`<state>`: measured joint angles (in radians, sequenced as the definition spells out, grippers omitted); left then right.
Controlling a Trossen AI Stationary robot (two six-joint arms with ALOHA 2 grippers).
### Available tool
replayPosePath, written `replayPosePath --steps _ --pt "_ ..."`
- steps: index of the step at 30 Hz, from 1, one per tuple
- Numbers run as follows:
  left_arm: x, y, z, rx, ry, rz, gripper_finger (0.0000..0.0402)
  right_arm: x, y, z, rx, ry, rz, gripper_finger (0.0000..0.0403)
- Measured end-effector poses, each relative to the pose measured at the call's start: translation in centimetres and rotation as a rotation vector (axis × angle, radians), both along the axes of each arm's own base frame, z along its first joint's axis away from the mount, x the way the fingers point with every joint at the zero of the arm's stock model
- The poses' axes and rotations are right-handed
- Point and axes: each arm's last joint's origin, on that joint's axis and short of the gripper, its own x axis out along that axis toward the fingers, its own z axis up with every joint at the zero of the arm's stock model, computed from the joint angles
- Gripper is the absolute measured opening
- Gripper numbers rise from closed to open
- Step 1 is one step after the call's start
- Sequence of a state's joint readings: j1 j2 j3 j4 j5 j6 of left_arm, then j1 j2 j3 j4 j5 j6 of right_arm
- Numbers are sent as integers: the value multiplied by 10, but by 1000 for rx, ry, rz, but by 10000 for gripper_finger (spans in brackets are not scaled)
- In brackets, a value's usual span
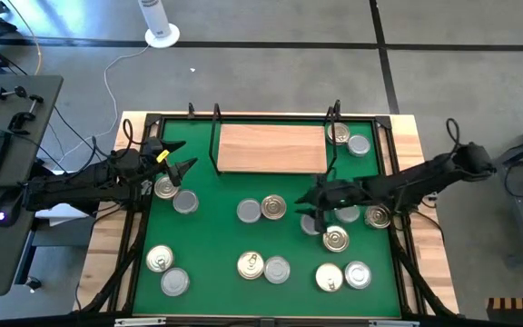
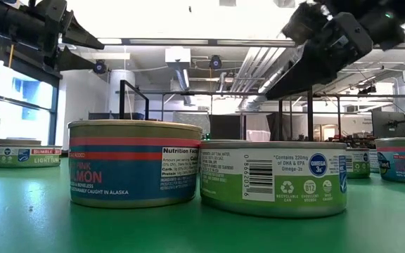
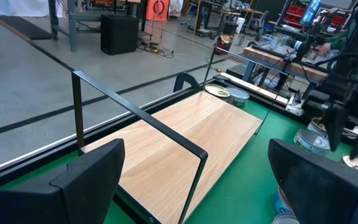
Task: Stack canned seafood by type on shelf
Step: Put the blue/pink tuna can on the shelf
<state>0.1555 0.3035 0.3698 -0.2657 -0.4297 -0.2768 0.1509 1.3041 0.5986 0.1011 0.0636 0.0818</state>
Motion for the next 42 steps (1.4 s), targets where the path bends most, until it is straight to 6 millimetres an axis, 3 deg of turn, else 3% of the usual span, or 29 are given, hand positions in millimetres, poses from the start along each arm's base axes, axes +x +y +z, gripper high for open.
replayPosePath --steps 3,8,13,23,42 --pt "0 0 0 0 0 0 383 14 2 1 -13 77 50 207" --pt "0 0 0 0 0 0 383 29 2 -18 -81 139 64 312" --pt "0 0 0 0 0 0 383 36 -14 -41 -95 217 -54 374" --pt "0 0 0 100 67 -22 383 54 -23 -72 -74 192 -68 387" --pt "0 0 0 78 52 -17 383 84 -19 -109 -13 -85 -30 387"
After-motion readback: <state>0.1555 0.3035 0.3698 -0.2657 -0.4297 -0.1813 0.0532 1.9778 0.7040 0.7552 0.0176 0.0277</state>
